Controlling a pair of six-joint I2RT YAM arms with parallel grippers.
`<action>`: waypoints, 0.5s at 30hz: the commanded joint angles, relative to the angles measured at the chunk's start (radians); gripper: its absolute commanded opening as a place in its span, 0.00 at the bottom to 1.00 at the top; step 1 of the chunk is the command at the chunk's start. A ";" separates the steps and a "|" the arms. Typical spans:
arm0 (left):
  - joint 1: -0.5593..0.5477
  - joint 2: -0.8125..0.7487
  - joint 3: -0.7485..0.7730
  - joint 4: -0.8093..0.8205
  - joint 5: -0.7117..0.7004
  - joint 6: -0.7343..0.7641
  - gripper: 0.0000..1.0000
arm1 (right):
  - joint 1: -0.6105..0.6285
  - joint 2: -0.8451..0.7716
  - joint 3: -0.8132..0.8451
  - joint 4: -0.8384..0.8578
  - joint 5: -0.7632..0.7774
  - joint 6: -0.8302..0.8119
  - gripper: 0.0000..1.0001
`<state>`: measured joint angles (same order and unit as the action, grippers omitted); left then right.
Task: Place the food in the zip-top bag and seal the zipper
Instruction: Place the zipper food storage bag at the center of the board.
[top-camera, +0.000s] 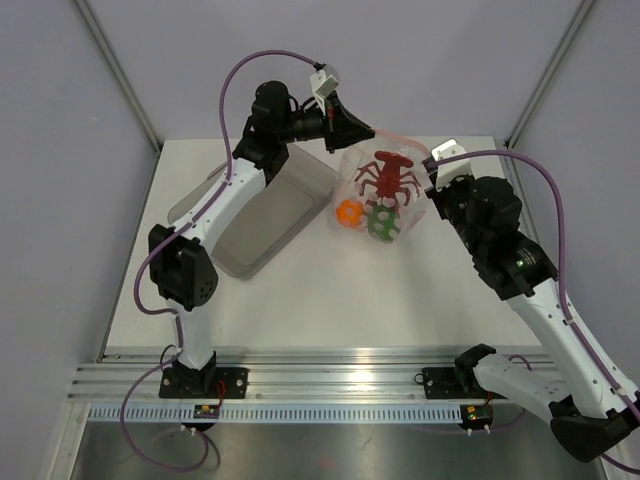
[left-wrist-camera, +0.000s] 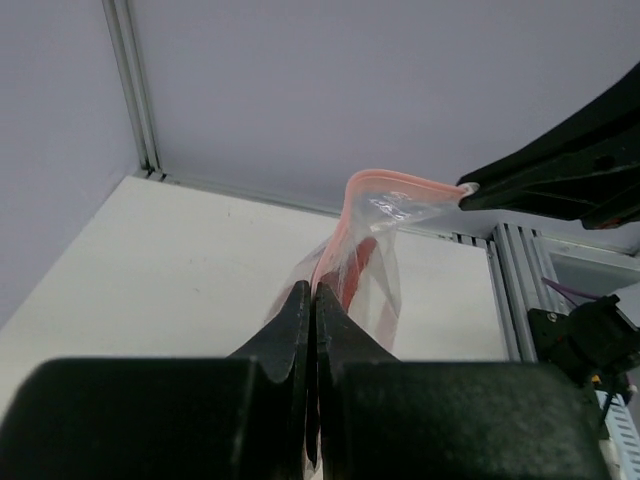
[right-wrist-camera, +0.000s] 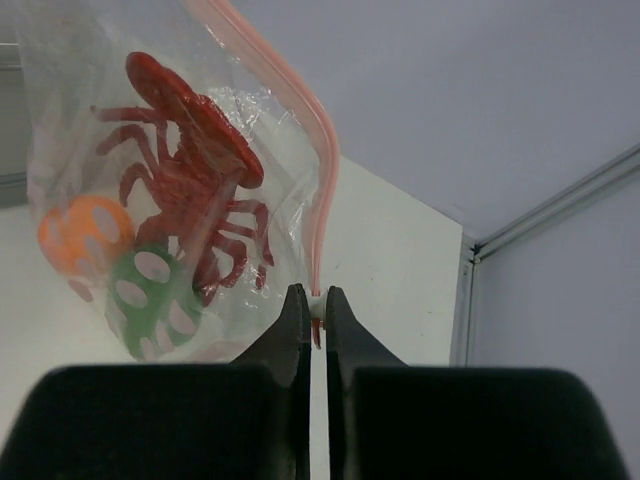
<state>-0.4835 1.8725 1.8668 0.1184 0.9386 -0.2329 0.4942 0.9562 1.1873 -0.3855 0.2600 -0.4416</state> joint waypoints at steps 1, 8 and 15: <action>-0.003 0.098 0.129 0.211 0.075 -0.118 0.00 | -0.005 -0.010 0.011 0.059 0.082 -0.042 0.00; -0.004 0.244 0.212 0.357 0.077 -0.253 0.11 | -0.005 -0.111 -0.093 0.037 -0.004 -0.010 0.00; 0.032 0.174 0.097 0.389 0.101 -0.278 0.82 | -0.003 -0.165 -0.163 -0.061 -0.457 0.139 0.03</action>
<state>-0.4767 2.1361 2.0048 0.3946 1.0107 -0.4797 0.4934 0.8059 1.0374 -0.4507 0.0597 -0.3874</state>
